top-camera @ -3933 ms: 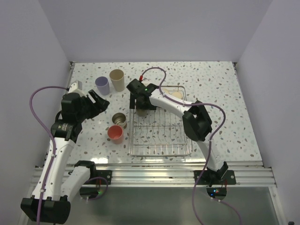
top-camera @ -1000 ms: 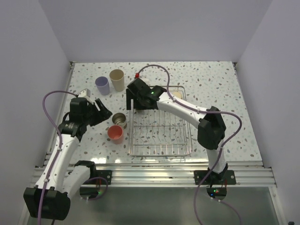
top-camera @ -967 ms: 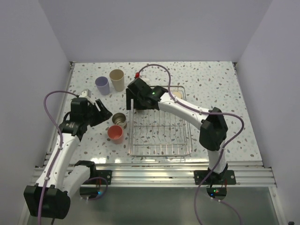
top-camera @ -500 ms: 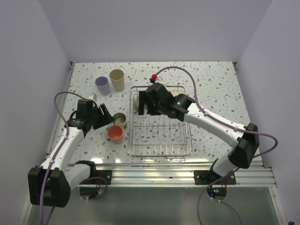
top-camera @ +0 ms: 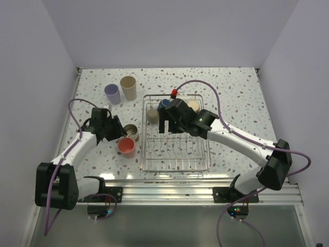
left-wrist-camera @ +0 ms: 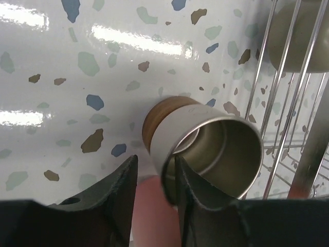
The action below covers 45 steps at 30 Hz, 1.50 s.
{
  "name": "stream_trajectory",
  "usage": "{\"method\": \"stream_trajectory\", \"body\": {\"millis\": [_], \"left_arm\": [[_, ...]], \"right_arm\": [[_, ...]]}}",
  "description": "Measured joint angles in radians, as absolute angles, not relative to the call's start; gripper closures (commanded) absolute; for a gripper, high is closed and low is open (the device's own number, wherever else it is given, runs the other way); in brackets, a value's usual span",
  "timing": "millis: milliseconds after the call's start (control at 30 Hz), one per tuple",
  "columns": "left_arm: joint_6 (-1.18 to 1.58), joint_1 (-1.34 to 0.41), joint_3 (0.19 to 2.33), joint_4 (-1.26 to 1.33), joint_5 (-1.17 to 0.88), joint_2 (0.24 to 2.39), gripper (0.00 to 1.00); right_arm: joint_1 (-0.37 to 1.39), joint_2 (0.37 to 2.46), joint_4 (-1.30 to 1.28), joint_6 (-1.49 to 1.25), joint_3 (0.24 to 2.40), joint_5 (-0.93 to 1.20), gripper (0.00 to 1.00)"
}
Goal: Load the cups into the dish rack
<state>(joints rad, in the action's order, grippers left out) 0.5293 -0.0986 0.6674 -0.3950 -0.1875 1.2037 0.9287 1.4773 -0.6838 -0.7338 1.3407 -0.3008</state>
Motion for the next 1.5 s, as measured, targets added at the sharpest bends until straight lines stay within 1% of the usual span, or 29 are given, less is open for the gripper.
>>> {"method": "stream_trajectory", "body": {"millis": [67, 100, 133, 167, 333, 467, 567, 767, 900, 1000, 1100, 1133, 1333, 1500], "left_arm": [[0.525, -0.104, 0.68, -0.389, -0.19, 1.231, 0.78], [0.519, -0.107, 0.686, -0.385, -0.191, 1.243, 0.91], [0.51, -0.109, 0.693, -0.383, -0.189, 1.252, 0.97], [0.508, -0.11, 0.698, -0.382, -0.189, 1.259, 1.0], [0.496, -0.115, 0.739, -0.406, -0.172, 1.268, 1.0], [0.494, -0.113, 0.828, -0.447, -0.149, 1.264, 1.0], [0.497, -0.103, 0.915, -0.471, -0.152, 1.248, 1.0], [0.524, -0.076, 1.118, -0.494, -0.212, 1.234, 1.0], [0.612, -0.049, 1.151, -0.422, -0.371, 1.194, 1.0], [0.734, -0.039, 1.102, -0.274, -0.509, 1.164, 1.0], [0.911, -0.039, 0.976, -0.025, -0.626, 1.126, 1.0], [1.014, -0.039, 0.915, 0.087, -0.675, 1.118, 1.0], [1.276, -0.036, 0.828, 0.391, -0.739, 1.119, 1.0], [1.438, -0.036, 0.781, 0.595, -0.768, 1.115, 1.0]], "right_arm": [[0.929, 1.476, -0.684, -0.734, 1.335, -0.302, 0.05], [0.929, 1.475, -0.684, -0.734, 1.332, -0.303, 0.05], [0.929, 1.474, -0.684, -0.734, 1.329, -0.303, 0.05], [0.929, 1.472, -0.685, -0.734, 1.327, -0.304, 0.06], [0.929, 1.464, -0.684, -0.733, 1.327, -0.305, 0.06], [0.928, 1.465, -0.685, -0.724, 1.345, -0.293, 0.01], [0.921, 1.466, -0.65, -0.721, 1.377, -0.241, 0.02], [0.852, 1.464, -0.435, -0.778, 1.361, -0.009, 0.01], [0.762, 1.459, -0.188, -0.914, 1.278, 0.165, 0.02], [0.727, 1.464, -0.054, -1.007, 1.258, 0.248, 0.01], [0.728, 1.472, 0.068, -1.073, 1.259, 0.308, 0.01], [0.729, 1.478, 0.128, -1.105, 1.264, 0.335, 0.01], [0.729, 1.505, 0.31, -1.226, 1.264, 0.379, 0.02], [0.726, 1.516, 0.368, -1.266, 1.264, 0.39, 0.01]]}}
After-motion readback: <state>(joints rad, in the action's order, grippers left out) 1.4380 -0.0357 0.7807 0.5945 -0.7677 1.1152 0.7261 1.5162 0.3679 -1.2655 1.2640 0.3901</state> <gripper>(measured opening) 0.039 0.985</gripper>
